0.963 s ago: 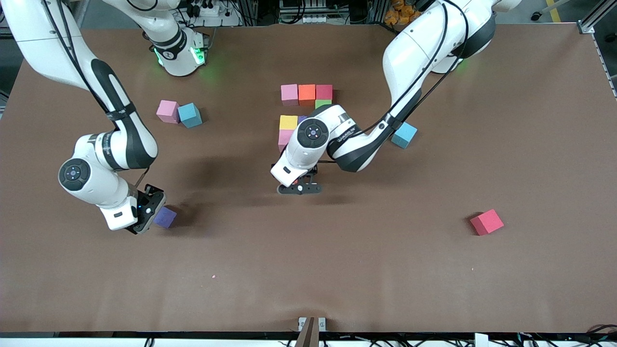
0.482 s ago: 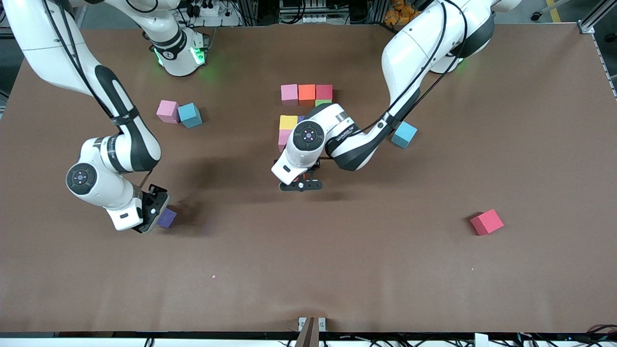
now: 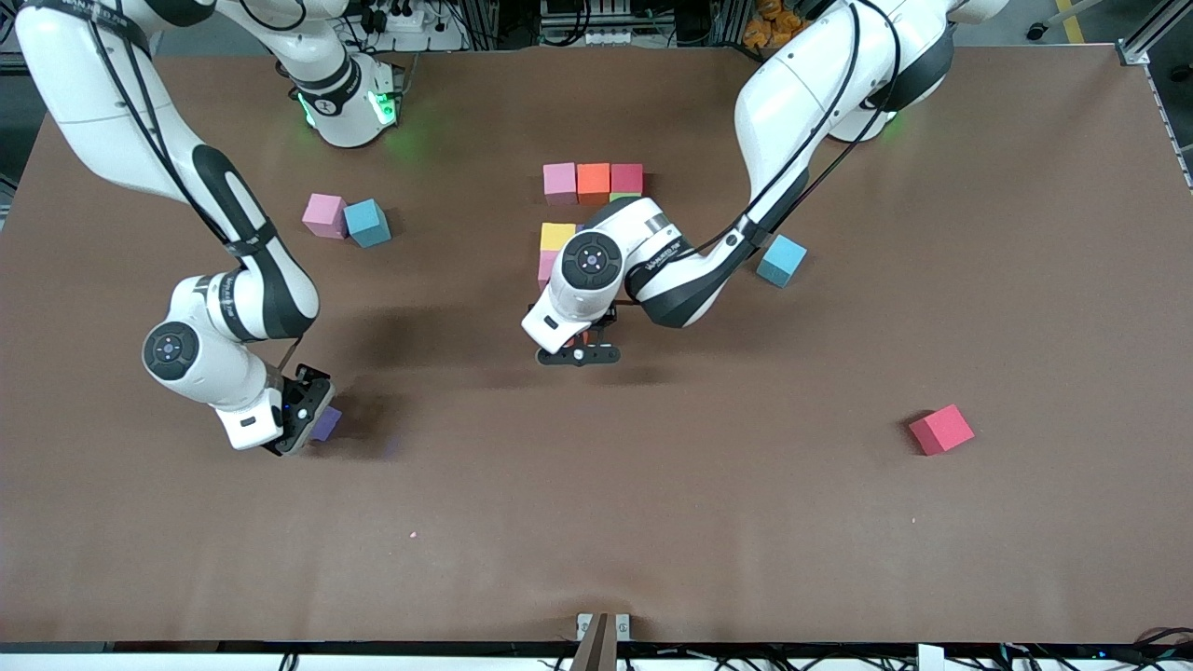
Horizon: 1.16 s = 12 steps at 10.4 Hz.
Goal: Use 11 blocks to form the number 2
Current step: 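Grasp purple with the right gripper while the left gripper carries orange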
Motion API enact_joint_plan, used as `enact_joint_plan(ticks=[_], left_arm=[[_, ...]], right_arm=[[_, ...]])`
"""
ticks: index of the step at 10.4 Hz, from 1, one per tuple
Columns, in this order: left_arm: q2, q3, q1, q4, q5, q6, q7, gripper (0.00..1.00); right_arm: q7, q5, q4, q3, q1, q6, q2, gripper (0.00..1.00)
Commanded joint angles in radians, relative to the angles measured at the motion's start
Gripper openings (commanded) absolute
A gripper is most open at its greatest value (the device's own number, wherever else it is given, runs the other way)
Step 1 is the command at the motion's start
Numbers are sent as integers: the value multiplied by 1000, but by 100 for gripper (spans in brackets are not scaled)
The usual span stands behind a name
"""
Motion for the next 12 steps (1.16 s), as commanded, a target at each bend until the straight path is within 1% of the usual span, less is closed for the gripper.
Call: enact_joint_plan(ticks=[1,2,3,5,7,10,12], left_arm=[[21,13,-22,28,-34,-16,40,48],[24,14,-29,28,-34,-16,45,48],[24,14,-29,28,-35,-16,47,48],[28,14,-30,28,-35,-14,48,48],[31,14,-36,28,-35,-11,50,48],[35,16,-44,28,-35,-10,51,48],[46,16,-49,28,-34,-2,51,48]], right_arm=[[-26,9,-2,15,-22,8,-4,79],[-25,9,-2,15,-17,-1,-12,56],[-25,9,0,17,-16,-3,-24,43],[-22,9,-2,17,-8,-25,-79,41],[-15,9,1,21,-7,-102,-125,41],[-20,9,1,21,-8,-113,-153,41],[-22,9,1,29,-8,-163,-172,41]])
